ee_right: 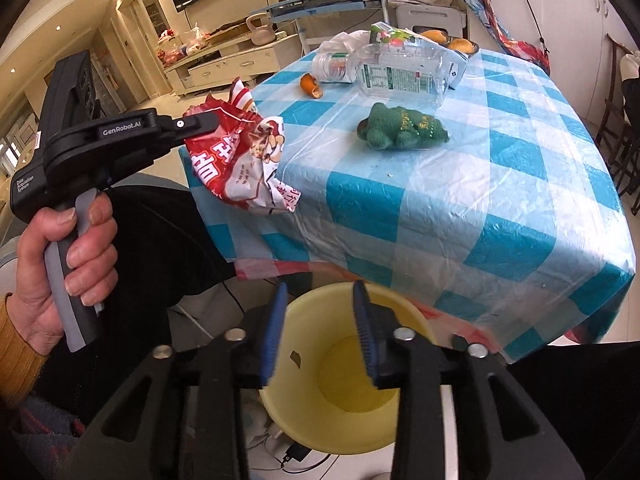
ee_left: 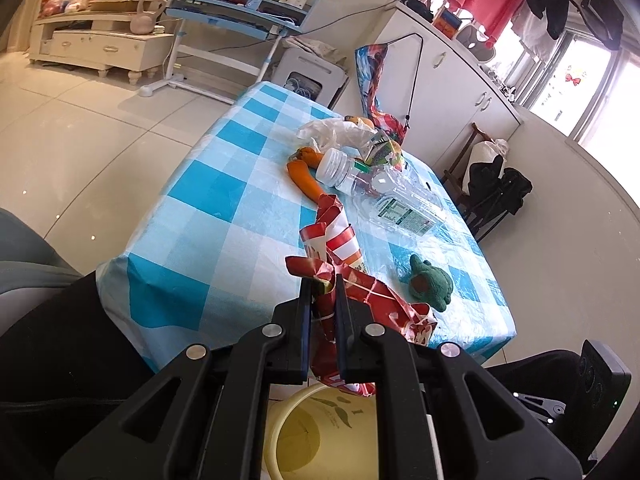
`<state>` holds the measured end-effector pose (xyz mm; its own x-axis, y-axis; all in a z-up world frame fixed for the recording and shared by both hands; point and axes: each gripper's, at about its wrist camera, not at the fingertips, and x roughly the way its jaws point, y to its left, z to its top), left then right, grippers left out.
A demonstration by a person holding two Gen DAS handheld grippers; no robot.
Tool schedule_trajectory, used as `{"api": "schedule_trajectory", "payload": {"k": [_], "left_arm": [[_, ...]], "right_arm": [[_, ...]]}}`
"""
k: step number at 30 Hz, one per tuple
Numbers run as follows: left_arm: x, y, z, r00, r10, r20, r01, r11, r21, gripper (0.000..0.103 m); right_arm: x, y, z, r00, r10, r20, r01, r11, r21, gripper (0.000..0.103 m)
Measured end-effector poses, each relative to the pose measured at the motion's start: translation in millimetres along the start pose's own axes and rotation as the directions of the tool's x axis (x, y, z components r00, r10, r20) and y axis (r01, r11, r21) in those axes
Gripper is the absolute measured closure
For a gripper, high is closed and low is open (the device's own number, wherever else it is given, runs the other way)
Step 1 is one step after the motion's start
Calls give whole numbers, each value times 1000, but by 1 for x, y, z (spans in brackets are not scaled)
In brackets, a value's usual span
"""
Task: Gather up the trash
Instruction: 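Carry the red snack bag over the yellow basin with the left gripper and release it, then lift the green plush toy with the right gripper toward the yellow basin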
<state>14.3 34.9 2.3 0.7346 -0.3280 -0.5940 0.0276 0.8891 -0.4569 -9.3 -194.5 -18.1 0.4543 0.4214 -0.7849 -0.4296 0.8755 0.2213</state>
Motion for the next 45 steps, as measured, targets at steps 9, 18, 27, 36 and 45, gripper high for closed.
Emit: {"api": "schedule_trajectory", "payload": {"k": [9,18,27,36,45], "left_arm": [[-3,-28,-24,997,-20,-80,31,989,142,94],[19,-87,-82,940,5,-340,153,886,437,88],[13,-64,-66,950,-87,-301,175,944,279,67],[7,-47,-54,968,-105,-228,149,971,187,64],[6,-32,-44,977,-107,-186,131,984,120,64]], "right_arm": [[-16,-27,11,992,-37,124,21,992,126,52],[7,-38,79,981,-81,174,68,995,76,50],[42,-39,90,983,-137,121,133,990,34,50],[34,-37,86,983,-128,133,131,991,-19,73],[35,-43,84,985,-136,109,138,990,-7,98]]}}
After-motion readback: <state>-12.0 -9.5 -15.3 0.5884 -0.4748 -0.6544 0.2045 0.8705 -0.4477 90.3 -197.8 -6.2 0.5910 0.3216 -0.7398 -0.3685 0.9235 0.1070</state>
